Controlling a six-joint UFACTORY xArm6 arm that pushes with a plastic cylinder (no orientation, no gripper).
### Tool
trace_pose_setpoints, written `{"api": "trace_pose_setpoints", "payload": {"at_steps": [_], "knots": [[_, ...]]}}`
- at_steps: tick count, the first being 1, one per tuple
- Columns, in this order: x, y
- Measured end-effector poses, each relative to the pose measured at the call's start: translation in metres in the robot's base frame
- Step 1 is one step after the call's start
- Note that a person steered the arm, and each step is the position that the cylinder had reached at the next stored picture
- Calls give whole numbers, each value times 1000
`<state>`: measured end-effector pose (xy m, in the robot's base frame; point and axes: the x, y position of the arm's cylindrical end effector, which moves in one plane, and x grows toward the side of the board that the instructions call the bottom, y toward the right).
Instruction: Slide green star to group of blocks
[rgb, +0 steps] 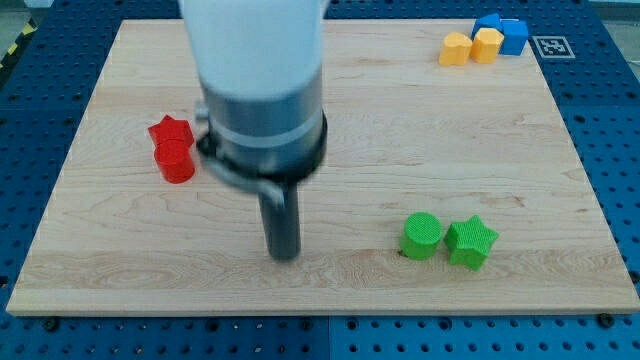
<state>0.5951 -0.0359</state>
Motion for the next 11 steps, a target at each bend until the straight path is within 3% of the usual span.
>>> {"api": "trace_pose_setpoints", "payload": {"at_steps": [1,3,8,10,11], "knots": [[24,15],[21,42],[-35,176],[-50,183],[-37,183]]}}
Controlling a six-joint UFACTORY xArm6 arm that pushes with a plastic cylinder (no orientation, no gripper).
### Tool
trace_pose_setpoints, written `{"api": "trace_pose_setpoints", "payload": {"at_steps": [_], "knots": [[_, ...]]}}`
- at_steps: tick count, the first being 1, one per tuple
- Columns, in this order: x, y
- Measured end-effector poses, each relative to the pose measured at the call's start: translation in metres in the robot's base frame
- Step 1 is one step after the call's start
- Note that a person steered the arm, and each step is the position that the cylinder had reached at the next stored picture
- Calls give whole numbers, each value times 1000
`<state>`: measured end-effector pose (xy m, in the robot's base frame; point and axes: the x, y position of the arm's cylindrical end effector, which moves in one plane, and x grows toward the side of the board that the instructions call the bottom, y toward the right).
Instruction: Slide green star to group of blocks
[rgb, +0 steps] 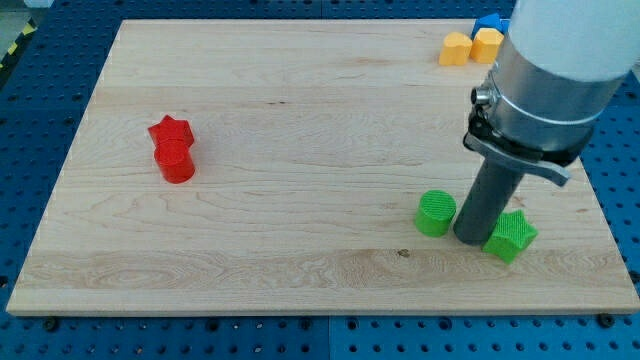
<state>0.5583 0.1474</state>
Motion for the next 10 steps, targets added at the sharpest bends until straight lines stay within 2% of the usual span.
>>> {"api": "trace_pose_setpoints", "payload": {"at_steps": [1,3,4,6,10], "knots": [[31,9],[36,89],[36,89],[36,41],[9,58]]}}
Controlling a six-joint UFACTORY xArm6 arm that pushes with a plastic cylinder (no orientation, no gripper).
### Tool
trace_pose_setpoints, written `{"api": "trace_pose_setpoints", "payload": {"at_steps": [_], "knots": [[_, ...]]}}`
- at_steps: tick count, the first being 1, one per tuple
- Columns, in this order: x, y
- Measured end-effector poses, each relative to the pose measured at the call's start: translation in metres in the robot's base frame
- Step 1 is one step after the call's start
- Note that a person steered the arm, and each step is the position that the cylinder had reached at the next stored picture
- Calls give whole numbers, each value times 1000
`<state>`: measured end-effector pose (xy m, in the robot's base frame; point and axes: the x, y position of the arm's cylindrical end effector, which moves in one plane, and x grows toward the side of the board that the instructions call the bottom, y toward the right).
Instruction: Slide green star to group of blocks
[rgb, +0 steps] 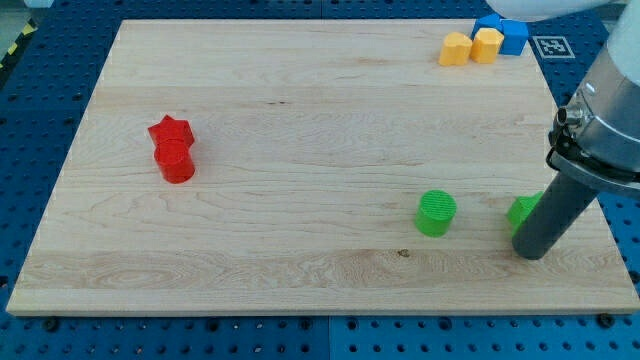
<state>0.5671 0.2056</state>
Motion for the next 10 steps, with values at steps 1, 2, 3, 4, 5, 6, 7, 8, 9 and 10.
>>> {"api": "trace_pose_setpoints", "payload": {"at_steps": [1,2,3,4,5,6,7,8,9,10], "knots": [[0,15],[-2,23],[-16,23],[-38,23],[-66,23],[-98,21],[-127,3],[-148,-19],[-172,-24],[-198,-27]]}}
